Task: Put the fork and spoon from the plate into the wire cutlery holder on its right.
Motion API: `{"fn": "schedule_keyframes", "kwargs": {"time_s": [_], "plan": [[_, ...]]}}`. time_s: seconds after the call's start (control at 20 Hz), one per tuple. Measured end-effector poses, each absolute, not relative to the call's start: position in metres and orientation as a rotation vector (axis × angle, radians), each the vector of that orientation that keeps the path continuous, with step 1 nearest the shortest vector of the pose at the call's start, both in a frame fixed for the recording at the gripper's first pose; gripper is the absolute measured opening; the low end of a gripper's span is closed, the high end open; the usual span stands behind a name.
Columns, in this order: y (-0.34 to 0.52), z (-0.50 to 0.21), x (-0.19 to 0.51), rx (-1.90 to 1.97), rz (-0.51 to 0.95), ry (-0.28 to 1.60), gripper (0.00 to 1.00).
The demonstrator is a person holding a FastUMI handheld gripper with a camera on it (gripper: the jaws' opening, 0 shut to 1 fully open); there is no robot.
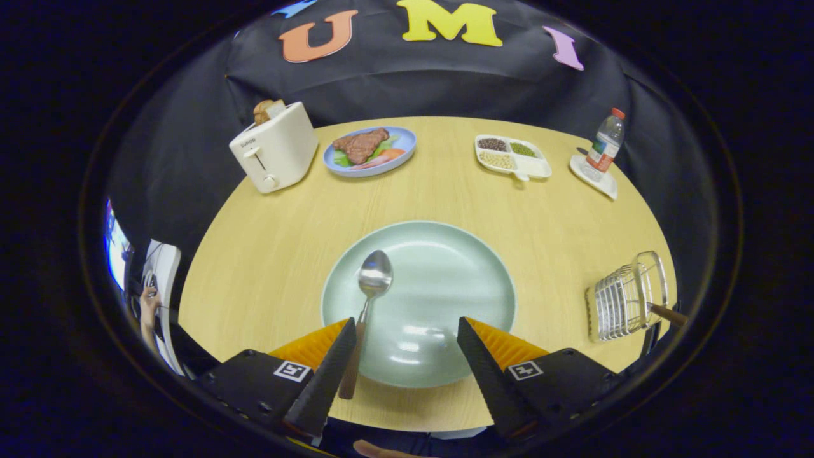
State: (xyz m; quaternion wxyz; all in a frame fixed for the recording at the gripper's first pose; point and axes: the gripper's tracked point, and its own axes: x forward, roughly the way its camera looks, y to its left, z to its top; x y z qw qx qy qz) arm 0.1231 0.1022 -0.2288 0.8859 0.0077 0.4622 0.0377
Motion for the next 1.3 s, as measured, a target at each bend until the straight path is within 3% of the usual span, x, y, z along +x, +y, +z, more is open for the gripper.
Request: {"fn": "schedule_keyframes", "kwargs": {"time_s": [0.3, 0.5, 0.9, 1.0, 1.05, 1.1, 1.2, 1.25, 1.3], "plan": [[0.123, -0.247, 0.129, 0.014, 0.09, 0.994, 0.95], [0.129, -0.259, 0.132, 0.018, 0.081, 1.016, 0.86], [0.129, -0.276, 0.129, -0.016, 0.057, 1.074, 0.48], [0.136, -0.279, 0.129, -0.006, 0.081, 1.082, 0.49], [0.139, -0.278, 0.13, -0.001, 0.087, 1.077, 0.3], [0.14, -0.28, 0.13, 0.005, 0.097, 1.076, 0.2], [0.141, -0.278, 0.129, 0.009, 0.105, 1.078, 0.18], [0.142, -0.279, 0.131, 0.011, 0.114, 1.08, 0.1], [0.143, -0.28, 0.128, 0.004, 0.121, 1.08, 0.08]]}}
